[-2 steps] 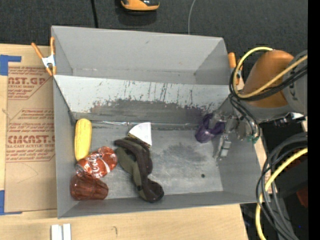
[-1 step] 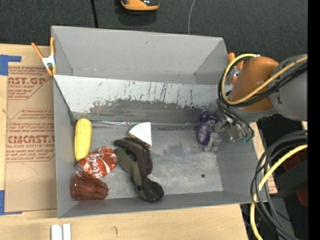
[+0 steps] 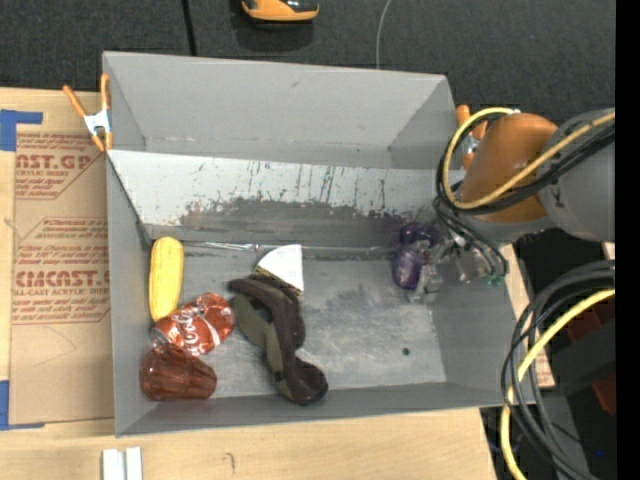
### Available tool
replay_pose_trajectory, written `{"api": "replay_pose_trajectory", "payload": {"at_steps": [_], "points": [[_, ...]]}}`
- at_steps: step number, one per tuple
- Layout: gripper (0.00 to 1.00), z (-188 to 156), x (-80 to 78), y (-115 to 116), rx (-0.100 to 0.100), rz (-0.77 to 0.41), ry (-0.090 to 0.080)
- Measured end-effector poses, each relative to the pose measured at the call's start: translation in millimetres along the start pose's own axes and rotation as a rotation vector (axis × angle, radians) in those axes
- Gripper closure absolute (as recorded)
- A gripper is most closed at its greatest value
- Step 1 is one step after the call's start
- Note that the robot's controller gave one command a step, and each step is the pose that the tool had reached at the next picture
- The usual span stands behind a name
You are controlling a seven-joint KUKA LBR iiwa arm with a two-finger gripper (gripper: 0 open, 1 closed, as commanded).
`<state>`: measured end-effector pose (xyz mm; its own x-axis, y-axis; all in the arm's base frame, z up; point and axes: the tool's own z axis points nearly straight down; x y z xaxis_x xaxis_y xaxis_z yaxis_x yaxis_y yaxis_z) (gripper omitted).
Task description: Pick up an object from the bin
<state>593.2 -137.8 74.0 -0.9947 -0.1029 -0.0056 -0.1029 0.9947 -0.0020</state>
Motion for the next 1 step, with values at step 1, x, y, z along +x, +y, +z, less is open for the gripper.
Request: {"api": "replay_pose_trajectory", "payload": {"at_steps": [1], "points": [[1.00, -66.1, 10.1, 10.5, -0.003, 0.006, 0.009]]}}
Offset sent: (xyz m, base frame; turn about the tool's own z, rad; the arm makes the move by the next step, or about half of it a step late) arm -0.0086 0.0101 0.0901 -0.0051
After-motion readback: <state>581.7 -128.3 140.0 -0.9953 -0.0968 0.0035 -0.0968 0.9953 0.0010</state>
